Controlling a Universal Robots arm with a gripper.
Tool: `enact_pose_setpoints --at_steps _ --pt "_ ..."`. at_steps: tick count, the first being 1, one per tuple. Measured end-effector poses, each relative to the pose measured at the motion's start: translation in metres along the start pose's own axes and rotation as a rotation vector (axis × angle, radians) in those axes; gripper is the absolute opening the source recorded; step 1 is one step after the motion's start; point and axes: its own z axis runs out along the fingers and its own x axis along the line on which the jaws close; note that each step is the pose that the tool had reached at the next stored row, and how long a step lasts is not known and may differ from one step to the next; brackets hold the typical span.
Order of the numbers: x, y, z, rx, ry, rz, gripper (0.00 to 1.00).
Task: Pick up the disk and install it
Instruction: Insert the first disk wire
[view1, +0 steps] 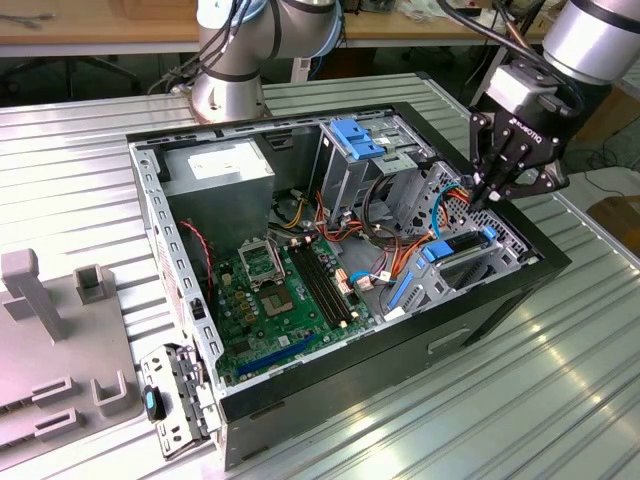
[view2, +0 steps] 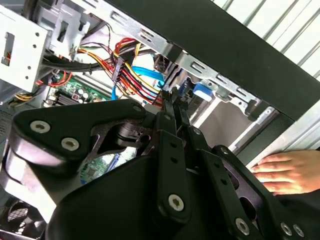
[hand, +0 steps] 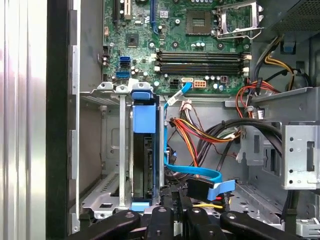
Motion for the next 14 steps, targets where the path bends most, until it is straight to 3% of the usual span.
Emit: enact_pose_setpoints --at_steps 3,9,14 --pt "0.0105 0.0021 0.0009 0.0000 -0.0052 -0.007 0.16" --pt "0.0161 0.0077 0.0067 0.0026 -0.0155 -0.032 0.16" --pt "0.0181 0.0078 0.0089 0.0025 -0.0156 -0.041 0.16"
